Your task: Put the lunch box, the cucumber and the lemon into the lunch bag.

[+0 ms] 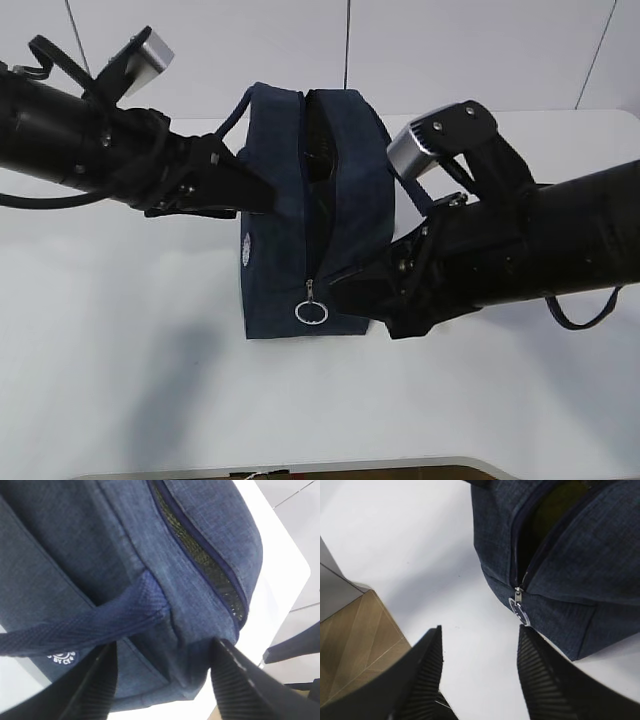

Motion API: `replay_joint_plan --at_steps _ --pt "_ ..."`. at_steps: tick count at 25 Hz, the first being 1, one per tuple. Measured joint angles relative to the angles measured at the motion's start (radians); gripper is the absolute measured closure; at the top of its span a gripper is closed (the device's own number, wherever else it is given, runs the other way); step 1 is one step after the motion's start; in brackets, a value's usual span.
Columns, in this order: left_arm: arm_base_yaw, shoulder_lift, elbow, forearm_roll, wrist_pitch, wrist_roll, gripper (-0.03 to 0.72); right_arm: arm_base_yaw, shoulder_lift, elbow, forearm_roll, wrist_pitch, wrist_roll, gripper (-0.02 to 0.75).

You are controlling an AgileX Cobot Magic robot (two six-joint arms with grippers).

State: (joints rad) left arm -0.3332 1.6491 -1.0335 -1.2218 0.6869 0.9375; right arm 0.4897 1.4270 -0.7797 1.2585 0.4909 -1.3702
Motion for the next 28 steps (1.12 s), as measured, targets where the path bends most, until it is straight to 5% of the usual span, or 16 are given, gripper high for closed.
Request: replay_joint_plan --at_steps 10,28 --pt "0.000 0.000 0.000 -0.042 0.017 0.005 0.267 0.000 0.000 0.000 0.002 -0.014 0.000 0.343" --pt "-0.064 0.000 0.000 -0.045 -0.037 0.005 0.418 0.000 0.000 0.000 0.004 -0.020 0.000 0.344"
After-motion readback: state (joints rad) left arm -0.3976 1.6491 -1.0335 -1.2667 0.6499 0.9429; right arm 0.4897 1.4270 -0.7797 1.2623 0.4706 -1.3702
